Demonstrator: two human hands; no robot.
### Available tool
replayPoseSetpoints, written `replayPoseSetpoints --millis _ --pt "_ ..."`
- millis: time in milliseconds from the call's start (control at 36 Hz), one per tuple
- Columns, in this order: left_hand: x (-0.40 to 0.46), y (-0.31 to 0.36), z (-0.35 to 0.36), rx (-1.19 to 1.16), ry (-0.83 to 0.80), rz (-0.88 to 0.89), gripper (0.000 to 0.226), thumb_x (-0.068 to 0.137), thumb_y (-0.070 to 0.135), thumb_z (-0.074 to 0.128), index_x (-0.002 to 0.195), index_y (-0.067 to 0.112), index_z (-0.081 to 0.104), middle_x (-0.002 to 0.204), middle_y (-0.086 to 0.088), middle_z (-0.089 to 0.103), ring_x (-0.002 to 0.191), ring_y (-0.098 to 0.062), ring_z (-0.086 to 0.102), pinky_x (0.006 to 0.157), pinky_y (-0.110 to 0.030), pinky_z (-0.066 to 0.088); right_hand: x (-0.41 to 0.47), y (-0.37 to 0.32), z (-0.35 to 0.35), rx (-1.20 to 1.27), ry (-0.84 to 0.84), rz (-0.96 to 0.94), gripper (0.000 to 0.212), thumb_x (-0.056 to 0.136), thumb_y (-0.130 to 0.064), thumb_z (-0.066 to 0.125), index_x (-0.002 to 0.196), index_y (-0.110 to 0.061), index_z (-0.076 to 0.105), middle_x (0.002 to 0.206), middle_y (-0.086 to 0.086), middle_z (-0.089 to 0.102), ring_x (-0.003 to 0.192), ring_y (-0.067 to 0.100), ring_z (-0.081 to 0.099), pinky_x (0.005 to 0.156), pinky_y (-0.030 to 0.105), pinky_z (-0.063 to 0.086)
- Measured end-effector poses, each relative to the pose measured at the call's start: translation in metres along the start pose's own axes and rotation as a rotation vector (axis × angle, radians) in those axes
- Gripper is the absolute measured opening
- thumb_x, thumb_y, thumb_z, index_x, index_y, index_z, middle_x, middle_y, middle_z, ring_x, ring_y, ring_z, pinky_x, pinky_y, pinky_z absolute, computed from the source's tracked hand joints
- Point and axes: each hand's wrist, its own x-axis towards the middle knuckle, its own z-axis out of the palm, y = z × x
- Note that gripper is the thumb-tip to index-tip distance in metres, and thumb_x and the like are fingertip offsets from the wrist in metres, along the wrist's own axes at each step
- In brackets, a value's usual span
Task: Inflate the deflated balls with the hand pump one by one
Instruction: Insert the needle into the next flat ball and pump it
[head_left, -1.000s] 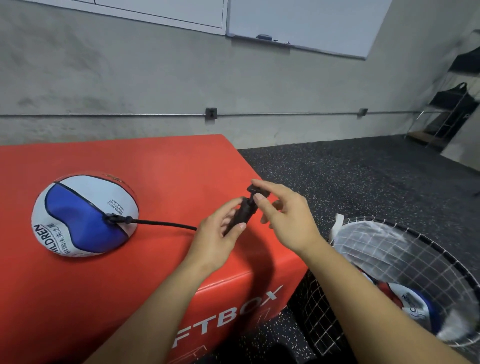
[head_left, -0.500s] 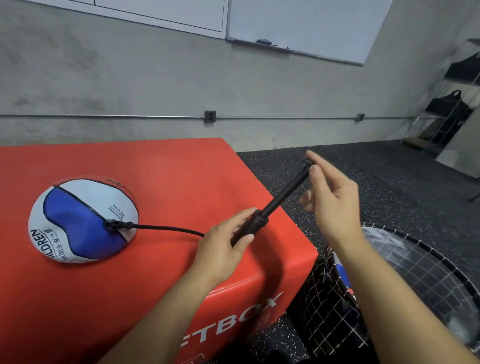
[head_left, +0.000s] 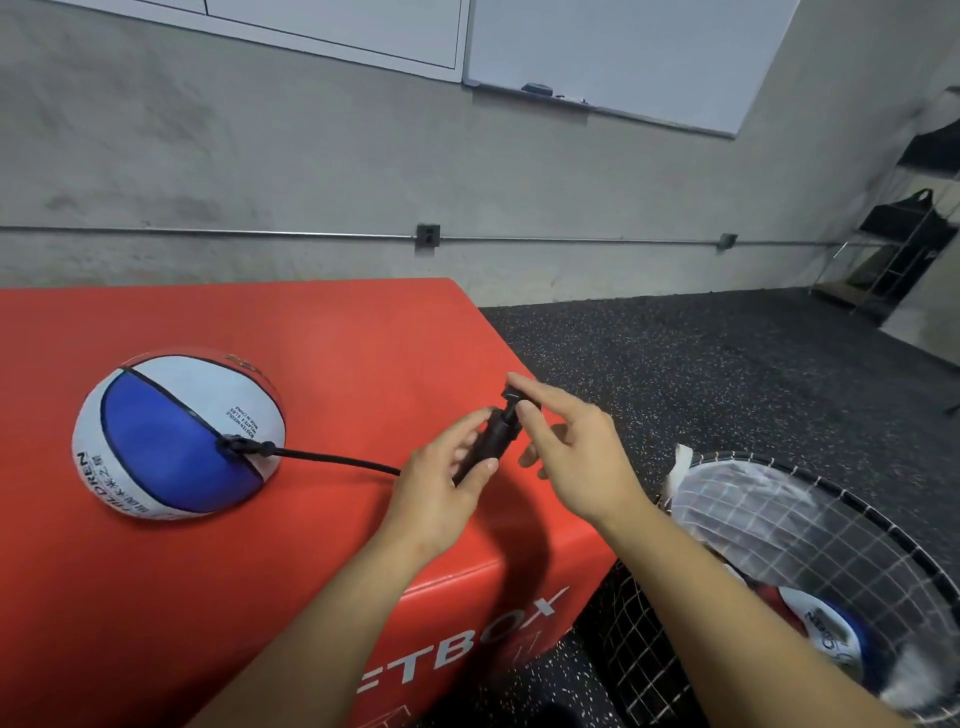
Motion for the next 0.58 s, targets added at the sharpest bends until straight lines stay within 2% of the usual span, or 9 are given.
replayPoseSetpoints --millis 111,167,222,333,389,500,583 --pt "-0.003 0.006 0.001 0.012 -0.013 0.014 0.067 0.096 0.015 0.072 0.129 0.068 0.048 0.126 0.008 0.070 0.109 0.016 0.062 0.100 -0.013 0.048 -0.004 -0.001 -0.003 -0.006 0.039 -0.031 0.033 0.106 -0.023 0.060 0.137 -0.031 0.067 0.121 -0.014 0.067 0.060 0.012 0.071 0.068 0.030 0.057" --pt "-0.004 0.008 0.003 0.026 -0.015 0.018 0.061 0.092 0.026 0.070 0.129 0.071 0.051 0.124 0.013 0.071 0.112 0.010 0.065 0.102 -0.020 0.050 -0.005 -0.001 -0.009 0.003 0.053 -0.030 0.033 0.105 -0.020 0.061 0.136 -0.031 0.068 0.116 -0.012 0.069 0.060 0.012 0.070 0.068 0.028 0.055" --pt "-0.005 0.008 0.004 0.047 -0.034 0.019 0.060 0.090 0.030 0.067 0.134 0.067 0.053 0.123 0.017 0.072 0.113 0.005 0.066 0.103 -0.026 0.052 -0.005 -0.004 -0.018 0.038 0.097 -0.032 0.033 0.106 -0.018 0.060 0.136 -0.029 0.068 0.112 -0.005 0.071 0.059 0.012 0.069 0.065 0.027 0.054" --pt "-0.007 0.009 0.007 0.109 -0.081 0.037 0.061 0.089 0.031 0.066 0.141 0.059 0.051 0.124 0.022 0.072 0.117 0.004 0.066 0.107 -0.036 0.053 -0.002 -0.014 -0.047 0.187 0.268 -0.011 0.030 0.107 -0.015 0.057 0.132 -0.026 0.069 0.089 0.001 0.070 0.054 0.010 0.063 0.054 0.024 0.049" --pt "-0.007 0.009 0.009 0.152 -0.098 0.049 0.061 0.089 0.036 0.065 0.143 0.060 0.049 0.127 0.022 0.071 0.119 0.001 0.066 0.106 -0.040 0.054 -0.001 -0.015 -0.062 0.227 0.346 -0.015 0.029 0.107 -0.015 0.057 0.129 -0.029 0.071 0.082 -0.001 0.071 0.055 0.011 0.061 0.052 0.028 0.049" --pt "-0.006 0.008 0.011 0.217 -0.126 0.072 0.061 0.089 0.043 0.061 0.145 0.060 0.046 0.132 0.019 0.069 0.124 -0.006 0.065 0.105 -0.042 0.054 -0.002 -0.013 -0.081 0.279 0.441 -0.021 0.029 0.108 -0.017 0.056 0.124 -0.036 0.071 0.077 -0.011 0.070 0.058 0.015 0.060 0.051 0.032 0.049" --pt "-0.005 0.005 0.011 0.212 -0.124 0.076 0.061 0.089 0.042 0.061 0.145 0.060 0.046 0.131 0.019 0.069 0.123 -0.004 0.065 0.104 -0.042 0.054 -0.001 -0.011 -0.080 0.240 0.447 -0.020 0.030 0.109 -0.021 0.055 0.127 -0.039 0.071 0.070 -0.003 0.067 0.056 0.015 0.061 0.052 0.035 0.049"
